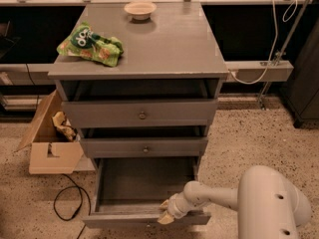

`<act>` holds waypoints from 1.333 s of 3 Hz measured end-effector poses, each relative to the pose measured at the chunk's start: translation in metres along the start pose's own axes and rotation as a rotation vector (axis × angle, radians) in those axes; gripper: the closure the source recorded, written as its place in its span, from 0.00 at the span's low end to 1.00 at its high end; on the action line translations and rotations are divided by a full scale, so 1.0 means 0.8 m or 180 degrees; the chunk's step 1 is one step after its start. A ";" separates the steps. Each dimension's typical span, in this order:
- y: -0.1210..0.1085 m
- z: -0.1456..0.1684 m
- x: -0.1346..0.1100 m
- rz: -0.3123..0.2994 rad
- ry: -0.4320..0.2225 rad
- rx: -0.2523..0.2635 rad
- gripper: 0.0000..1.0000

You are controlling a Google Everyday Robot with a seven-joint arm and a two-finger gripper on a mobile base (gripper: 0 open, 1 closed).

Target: Open bottom drawer

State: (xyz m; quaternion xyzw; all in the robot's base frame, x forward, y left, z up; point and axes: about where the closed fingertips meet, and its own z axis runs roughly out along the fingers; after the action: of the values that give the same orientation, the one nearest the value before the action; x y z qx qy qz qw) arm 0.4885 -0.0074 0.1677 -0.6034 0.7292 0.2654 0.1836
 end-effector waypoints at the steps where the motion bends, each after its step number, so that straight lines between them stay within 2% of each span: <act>1: 0.000 0.000 0.000 0.0000 0.0000 0.0000 0.19; 2: 0.000 0.000 0.000 0.0000 0.0000 0.0000 0.00; 3: 0.005 -0.018 -0.005 -0.0072 -0.0060 -0.0002 0.00; 4: -0.004 -0.098 -0.008 -0.0246 -0.0163 0.0093 0.00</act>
Offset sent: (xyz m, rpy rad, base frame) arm 0.0000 0.0000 0.0000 0.0000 0.0000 0.0000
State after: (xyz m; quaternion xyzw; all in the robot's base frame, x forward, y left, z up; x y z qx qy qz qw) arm 0.4970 -0.0507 0.2332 -0.6214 0.7042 0.2628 0.2210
